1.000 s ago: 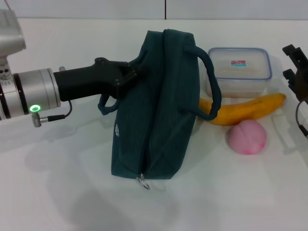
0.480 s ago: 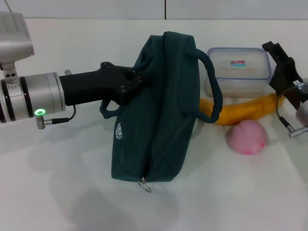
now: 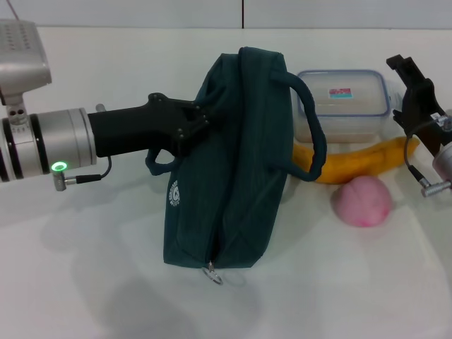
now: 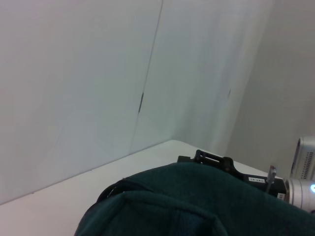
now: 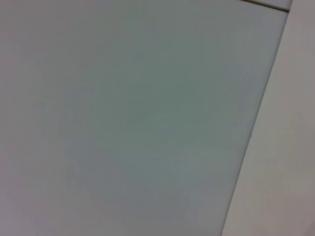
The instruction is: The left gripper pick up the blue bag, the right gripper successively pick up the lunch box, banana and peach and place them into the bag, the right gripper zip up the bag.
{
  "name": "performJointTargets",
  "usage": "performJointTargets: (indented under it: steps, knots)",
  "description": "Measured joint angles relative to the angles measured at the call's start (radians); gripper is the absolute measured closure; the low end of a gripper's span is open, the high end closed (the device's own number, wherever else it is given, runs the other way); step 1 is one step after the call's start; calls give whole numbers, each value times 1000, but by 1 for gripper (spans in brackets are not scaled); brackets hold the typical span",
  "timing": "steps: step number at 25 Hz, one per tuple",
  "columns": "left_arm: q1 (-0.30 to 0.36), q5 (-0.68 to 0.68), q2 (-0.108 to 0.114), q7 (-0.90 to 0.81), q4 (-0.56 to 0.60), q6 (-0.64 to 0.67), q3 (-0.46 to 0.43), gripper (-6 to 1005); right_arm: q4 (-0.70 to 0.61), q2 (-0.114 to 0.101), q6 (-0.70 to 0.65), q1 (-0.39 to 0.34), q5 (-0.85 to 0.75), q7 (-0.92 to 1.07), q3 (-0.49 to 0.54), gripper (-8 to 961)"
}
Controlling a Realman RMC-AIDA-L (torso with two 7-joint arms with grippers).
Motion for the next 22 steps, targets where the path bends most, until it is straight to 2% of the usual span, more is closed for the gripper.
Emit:
performJointTargets:
  steps: [20,22]
  knots:
    - [-5,-3,-1,31,-24,0,3,956,1,0,10,7,-26,5,9,100]
    - [-6,-4,-1,42,-32,0,2,956,2,0,7,5,-26,-13,9,185]
